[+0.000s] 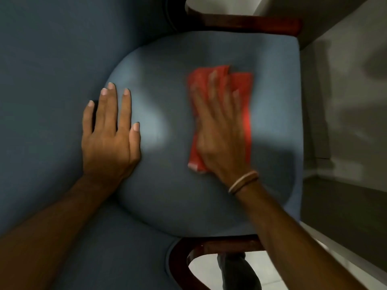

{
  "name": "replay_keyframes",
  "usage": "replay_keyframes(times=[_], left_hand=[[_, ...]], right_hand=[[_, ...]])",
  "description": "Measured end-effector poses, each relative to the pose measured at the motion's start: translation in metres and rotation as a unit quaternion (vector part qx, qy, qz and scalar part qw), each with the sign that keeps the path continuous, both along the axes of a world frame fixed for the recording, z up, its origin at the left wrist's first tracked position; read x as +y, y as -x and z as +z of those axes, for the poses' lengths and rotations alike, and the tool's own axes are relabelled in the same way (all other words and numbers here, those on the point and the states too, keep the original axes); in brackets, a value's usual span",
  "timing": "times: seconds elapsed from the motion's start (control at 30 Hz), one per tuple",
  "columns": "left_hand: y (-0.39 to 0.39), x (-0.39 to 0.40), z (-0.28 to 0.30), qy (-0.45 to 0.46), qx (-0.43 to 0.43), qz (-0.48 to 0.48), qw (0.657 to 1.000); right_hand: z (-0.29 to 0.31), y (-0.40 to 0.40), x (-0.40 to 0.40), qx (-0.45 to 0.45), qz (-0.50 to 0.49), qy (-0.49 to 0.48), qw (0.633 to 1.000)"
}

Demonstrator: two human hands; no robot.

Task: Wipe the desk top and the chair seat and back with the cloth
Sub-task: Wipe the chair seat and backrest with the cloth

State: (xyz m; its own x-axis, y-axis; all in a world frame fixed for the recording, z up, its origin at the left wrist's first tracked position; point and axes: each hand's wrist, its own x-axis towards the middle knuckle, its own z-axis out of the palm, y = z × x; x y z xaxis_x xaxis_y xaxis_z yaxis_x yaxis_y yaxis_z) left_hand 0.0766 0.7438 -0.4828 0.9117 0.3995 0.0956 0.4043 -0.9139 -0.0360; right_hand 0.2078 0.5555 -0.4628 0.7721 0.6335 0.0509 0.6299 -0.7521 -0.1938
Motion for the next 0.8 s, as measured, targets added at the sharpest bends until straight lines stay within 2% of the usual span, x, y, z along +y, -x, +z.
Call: replay_keyframes(times=[0.1,0.17,0.27,0.37,0.5,0.6,0.67,0.73,0.8], left_hand=[[-0.001,-0.002,-0.001,-0.01,-0.013,-0.005,1.0],[0.0,-0.001,-0.002,-0.013,-0.02,-0.009,1.0],[0.0,-0.001,-0.002,-0.002,-0.011,-0.002,1.0],[-0.003,-0.004,-0.001,0.016,0.001,0.008,1.0],[-0.002,-0.002,0.007,0.05,0.02,0.016,0.998],[-0.007,-0.008,0.027,0.086,0.007,0.057,0.995],[-0.017,-0.016,0.046,0.102,-0.033,0.083,0.991],[-0.035,-0.036,0.063,0.111,-0.088,0.056,0.988],[-0.062,-0.069,0.068,0.139,-0.104,0.011,0.985]], right_hand=[[0.0,0.061,-0.029,0.053,0.096,0.013,0.994],[0.001,0.079,-0.066,0.059,0.069,0.028,0.995],[0.001,0.063,-0.086,0.061,-0.023,0.034,0.997],[0.004,0.032,-0.039,0.06,-0.065,-0.019,0.996],[0.005,0.015,0.045,0.073,0.031,-0.028,0.996],[0.015,-0.002,0.042,0.134,0.044,-0.095,0.985],[0.023,-0.029,0.013,0.109,-0.019,-0.118,0.987],[0.025,-0.063,-0.012,0.095,-0.078,-0.081,0.989],[0.02,-0.086,-0.023,0.099,-0.08,0.014,0.992]])
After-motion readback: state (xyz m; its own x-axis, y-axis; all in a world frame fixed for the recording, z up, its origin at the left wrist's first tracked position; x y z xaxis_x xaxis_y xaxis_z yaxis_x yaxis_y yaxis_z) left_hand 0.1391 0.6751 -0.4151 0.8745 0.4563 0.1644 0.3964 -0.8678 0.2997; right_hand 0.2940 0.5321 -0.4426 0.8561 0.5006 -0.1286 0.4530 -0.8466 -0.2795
